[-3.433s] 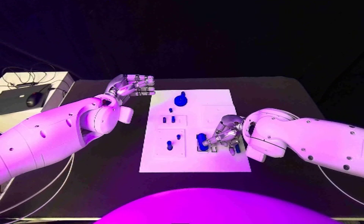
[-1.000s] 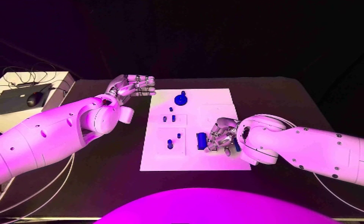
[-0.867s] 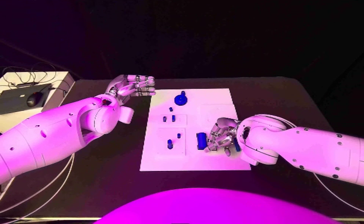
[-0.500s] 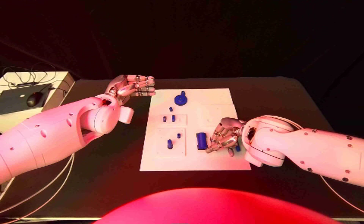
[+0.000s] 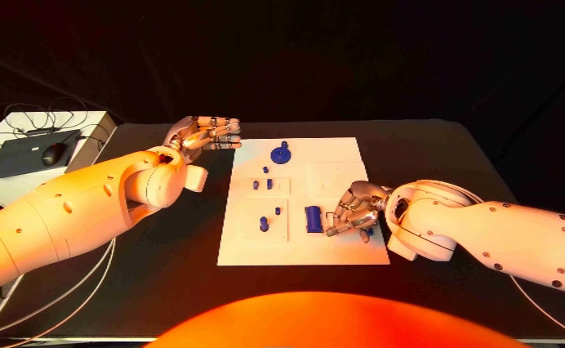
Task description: Assemble the parts on the task board
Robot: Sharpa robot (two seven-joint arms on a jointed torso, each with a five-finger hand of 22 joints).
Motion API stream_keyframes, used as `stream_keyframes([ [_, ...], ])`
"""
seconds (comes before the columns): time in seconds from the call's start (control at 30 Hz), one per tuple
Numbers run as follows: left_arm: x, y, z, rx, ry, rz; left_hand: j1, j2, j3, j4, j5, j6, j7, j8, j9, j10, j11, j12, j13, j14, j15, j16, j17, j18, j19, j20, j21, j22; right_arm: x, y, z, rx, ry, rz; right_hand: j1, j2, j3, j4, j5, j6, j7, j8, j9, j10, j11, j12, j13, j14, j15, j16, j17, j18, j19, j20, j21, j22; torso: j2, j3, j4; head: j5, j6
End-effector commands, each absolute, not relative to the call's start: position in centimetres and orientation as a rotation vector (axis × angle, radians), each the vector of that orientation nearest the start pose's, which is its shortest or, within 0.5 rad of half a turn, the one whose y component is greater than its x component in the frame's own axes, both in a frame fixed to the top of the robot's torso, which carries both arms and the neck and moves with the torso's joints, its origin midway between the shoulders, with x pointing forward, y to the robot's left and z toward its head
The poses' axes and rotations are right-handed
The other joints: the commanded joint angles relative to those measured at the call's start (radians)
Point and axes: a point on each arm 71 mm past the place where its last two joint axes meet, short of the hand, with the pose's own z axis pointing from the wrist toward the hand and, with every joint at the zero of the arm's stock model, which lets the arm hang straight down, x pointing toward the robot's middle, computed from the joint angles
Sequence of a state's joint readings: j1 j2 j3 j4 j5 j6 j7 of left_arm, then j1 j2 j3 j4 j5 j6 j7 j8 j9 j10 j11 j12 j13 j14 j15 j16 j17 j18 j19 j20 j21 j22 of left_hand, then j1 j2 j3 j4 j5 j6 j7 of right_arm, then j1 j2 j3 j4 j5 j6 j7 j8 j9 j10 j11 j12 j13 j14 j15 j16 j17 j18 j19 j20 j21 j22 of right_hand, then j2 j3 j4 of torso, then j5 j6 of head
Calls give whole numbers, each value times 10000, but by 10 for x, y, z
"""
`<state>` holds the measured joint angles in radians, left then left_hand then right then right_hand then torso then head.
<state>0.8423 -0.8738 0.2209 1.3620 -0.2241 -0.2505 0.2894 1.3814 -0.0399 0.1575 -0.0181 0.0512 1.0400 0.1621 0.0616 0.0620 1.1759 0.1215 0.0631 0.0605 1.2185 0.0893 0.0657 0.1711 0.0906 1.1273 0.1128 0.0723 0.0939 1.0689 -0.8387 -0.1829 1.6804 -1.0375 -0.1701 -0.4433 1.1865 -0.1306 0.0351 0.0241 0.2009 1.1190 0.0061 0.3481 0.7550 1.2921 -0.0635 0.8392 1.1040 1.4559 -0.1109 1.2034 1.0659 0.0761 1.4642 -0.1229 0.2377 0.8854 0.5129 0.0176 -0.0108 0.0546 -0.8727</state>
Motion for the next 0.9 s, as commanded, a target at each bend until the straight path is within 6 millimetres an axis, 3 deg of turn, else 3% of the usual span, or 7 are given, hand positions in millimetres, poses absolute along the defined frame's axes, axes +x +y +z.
stream_keyframes([
  [0.03, 471, 279, -277, -12339, 14970, -13336, -2, 75, 73, -8, -6, 4, 12, 20, 4, -42, -33, -21, -1, -13, -8, -8, 15, -77, 81, -7, 44, -10, 391, -174, -301, 2922, 23255, 6256, 3, 180, -5, -163, 121, -20, -38, 3, -33, 20, 20, 64, 1, 0, -26, 12, 10, -72, 345, -20, -16, 8, 3, -3, 1, -11, 1],
  [0.27, 471, 279, -277, -12325, 14942, -13348, -2, 75, 73, -8, -6, 4, 12, 20, 4, -42, -33, -21, -1, -13, -8, -8, 15, -77, 81, -7, 44, -10, 395, -185, -299, 3600, 22772, 6438, -1, 541, 25, -454, 501, -113, 17, -222, -223, -68, 52, -84, -86, -13, -9, -40, -45, -79, 322, -16, -22, 12, -11, -11, 3, -47, 1],
  [0.37, 471, 279, -277, -12318, 14930, -13350, -2, 75, 73, -8, -6, 4, 12, 20, 4, -42, -33, -21, -1, -13, -8, -8, 15, -77, 81, -7, 44, -10, 399, -195, -296, 4237, 22506, 6784, -78, 850, -159, -672, 626, -138, 187, -781, -662, -295, 174, -382, -288, -17, 93, -252, -251, -28, 295, 72, -140, -87, -6, -15, 6, -78, 1],
  [0.57, 471, 279, -277, -12314, 14916, -13349, -2, 75, 73, -8, -6, 4, 12, 20, 4, -42, -33, -21, -1, -13, -8, -8, 15, -77, 81, -7, 44, -10, 407, -220, -286, 4949, 22769, 6981, -321, 1193, -469, -653, 649, -176, 351, -1448, -1078, -446, 270, -630, -497, -62, 155, -491, -482, 29, 280, 153, -251, -204, -13, -7, -4, -202, 1],
  [0.6, 471, 279, -277, -12314, 14916, -13351, -2, 75, 73, -8, -6, 4, 12, 20, 4, -42, -33, -21, -1, -13, -8, -8, 15, -77, 81, -7, 44, -10, 408, -226, -284, 4994, 22906, 6867, -422, 1436, -447, -546, 653, -258, 403, -1577, -1147, -515, 300, -736, -566, -91, 172, -571, -565, 26, 251, 167, -279, -226, -12, -7, -6, -239, 1],
  [0.67, 471, 279, -277, -12315, 14917, -13358, -2, 75, 73, -8, -6, 4, 12, 20, 4, -42, -33, -21, -1, -13, -8, -8, 15, -77, 81, -7, 44, -10, 409, -233, -282, 4990, 23092, 6631, -497, 1657, -522, -535, 494, -213, 450, -1769, -1255, -540, 316, -793, -630, -81, 192, -638, -622, 43, 262, 189, -318, -278, -15, -6, -16, -299, 1],
  [0.9, 471, 278, -278, -12326, 14937, -13374, -2, 75, 73, -8, -6, 4, 12, 20, 4, -42, -33, -21, -1, -13, -8, -8, 15, -77, 81, -7, 44, -10, 408, -253, -284, 3321, 24141, 4769, -748, 1821, -818, -369, 399, 16, 560, -2607, -1753, -473, 395, -727, -665, -68, 250, -637, -604, 104, 315, 248, -345, -377, -8, 3, -12, -444, 1],
])
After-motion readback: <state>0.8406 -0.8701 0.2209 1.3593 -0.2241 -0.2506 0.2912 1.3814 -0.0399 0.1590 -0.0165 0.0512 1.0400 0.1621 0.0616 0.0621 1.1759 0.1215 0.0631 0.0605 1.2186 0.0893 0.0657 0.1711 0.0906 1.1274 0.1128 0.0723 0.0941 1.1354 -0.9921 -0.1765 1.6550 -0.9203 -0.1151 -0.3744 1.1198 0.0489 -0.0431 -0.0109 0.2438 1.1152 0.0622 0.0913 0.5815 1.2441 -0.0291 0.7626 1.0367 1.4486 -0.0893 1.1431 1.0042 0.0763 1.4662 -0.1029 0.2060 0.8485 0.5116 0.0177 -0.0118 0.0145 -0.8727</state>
